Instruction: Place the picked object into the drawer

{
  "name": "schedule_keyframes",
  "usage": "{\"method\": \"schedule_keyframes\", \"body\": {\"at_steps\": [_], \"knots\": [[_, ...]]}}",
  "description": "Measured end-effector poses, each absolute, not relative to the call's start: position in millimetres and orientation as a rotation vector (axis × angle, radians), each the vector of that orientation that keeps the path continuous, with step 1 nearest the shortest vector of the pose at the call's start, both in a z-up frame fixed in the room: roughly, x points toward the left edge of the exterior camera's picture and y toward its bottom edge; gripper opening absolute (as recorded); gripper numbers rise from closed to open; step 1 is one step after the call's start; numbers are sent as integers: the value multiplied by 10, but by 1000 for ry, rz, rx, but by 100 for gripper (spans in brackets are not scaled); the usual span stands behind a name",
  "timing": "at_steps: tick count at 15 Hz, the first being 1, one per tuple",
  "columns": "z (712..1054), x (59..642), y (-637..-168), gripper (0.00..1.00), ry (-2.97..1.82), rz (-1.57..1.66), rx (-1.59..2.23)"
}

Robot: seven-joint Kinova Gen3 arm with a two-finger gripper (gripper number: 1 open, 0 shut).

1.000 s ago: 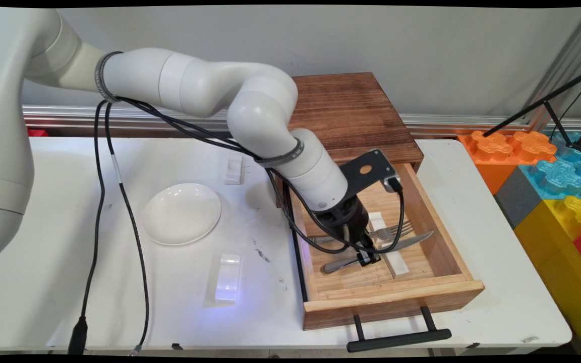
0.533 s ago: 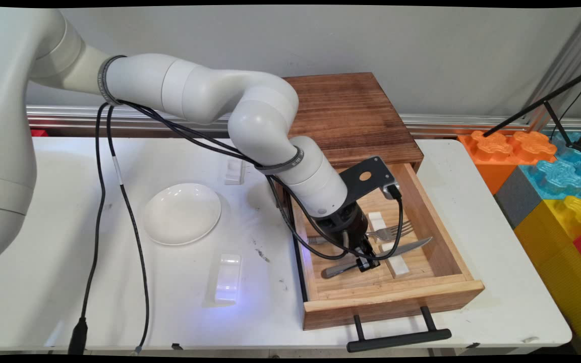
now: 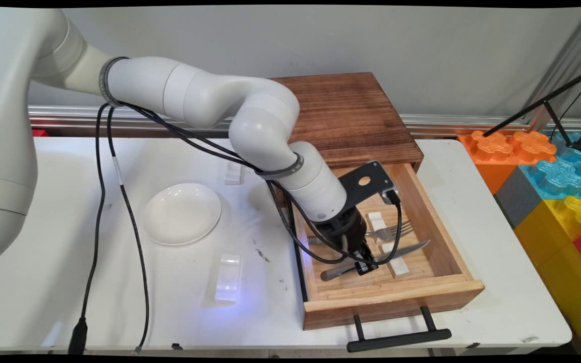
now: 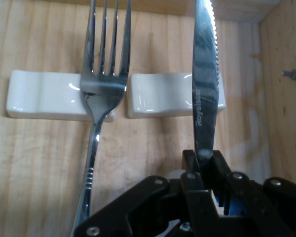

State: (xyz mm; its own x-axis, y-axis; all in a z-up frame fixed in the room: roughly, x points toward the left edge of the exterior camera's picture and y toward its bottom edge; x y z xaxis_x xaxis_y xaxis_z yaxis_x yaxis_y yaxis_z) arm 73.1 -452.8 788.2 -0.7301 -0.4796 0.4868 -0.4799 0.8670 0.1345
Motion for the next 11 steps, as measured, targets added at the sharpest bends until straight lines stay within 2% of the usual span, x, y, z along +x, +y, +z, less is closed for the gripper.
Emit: {"method": "schedule_keyframes", "body": {"at_steps": [2, 3, 11], "knots": [[7878, 726, -4518, 0, -2521, 2, 688], [7878, 723, -4514, 100, -2522, 1, 683], [7909, 742, -4503, 100, -2527, 13, 650]]}}
